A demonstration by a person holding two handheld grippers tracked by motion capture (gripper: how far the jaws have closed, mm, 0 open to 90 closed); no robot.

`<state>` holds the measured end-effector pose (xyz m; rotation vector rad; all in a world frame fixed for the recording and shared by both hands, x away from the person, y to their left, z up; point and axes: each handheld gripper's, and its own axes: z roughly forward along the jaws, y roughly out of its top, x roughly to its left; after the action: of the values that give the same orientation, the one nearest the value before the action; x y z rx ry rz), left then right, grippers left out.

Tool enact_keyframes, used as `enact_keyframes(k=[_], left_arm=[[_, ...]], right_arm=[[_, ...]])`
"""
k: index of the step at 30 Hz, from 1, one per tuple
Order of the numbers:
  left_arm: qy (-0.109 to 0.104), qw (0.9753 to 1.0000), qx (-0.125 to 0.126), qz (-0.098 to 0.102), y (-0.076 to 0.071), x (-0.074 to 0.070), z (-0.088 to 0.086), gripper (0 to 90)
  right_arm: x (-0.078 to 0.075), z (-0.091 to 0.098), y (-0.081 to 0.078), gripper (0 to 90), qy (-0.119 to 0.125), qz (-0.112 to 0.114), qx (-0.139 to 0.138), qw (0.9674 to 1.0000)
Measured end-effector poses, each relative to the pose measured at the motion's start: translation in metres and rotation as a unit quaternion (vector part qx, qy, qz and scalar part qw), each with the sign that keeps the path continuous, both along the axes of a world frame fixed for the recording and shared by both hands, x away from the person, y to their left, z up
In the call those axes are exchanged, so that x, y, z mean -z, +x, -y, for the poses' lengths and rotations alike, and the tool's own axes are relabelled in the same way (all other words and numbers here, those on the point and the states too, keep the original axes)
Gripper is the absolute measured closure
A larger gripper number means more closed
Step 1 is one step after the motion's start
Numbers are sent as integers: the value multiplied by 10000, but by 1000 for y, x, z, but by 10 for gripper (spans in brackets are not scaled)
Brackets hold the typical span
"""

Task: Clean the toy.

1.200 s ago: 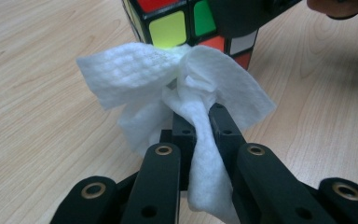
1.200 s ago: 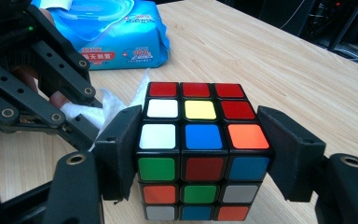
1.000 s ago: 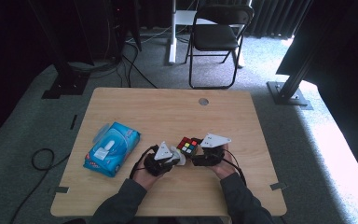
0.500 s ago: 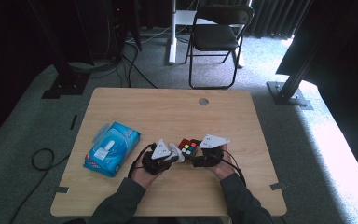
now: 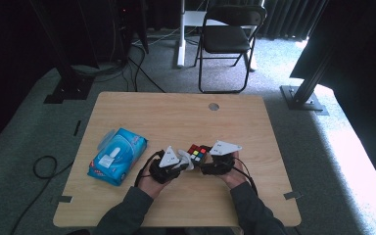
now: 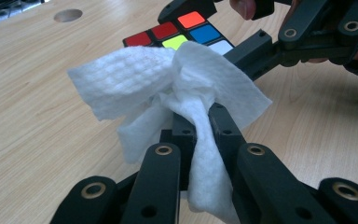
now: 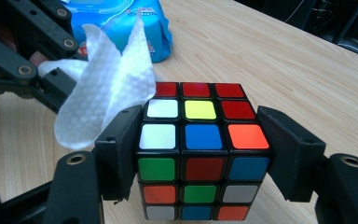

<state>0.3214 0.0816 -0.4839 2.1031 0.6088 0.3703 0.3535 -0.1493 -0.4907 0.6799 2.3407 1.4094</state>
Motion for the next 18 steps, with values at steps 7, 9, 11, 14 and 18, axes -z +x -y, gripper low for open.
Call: enact_keyframes(k=[7, 9, 11, 14, 18], left_arm=[[42, 10000, 51, -19, -1, 3, 4, 831], [45, 10000, 69, -29, -2, 4, 5, 831], [60, 9999, 77, -33, -2, 5, 6, 831], [109, 9998, 127, -68, -2, 8, 9, 831], [137, 9997, 179, -98, -3, 12, 13, 831]], right_arm=[[0, -1, 0, 343, 46, 12, 55, 10000], [-1, -1, 0, 343, 81, 15, 69, 9999], [-1, -1, 0, 343, 80, 21, 78, 9999], [-3, -1, 0, 343, 139, 34, 121, 9998], [-4, -1, 0, 343, 187, 33, 128, 9997]])
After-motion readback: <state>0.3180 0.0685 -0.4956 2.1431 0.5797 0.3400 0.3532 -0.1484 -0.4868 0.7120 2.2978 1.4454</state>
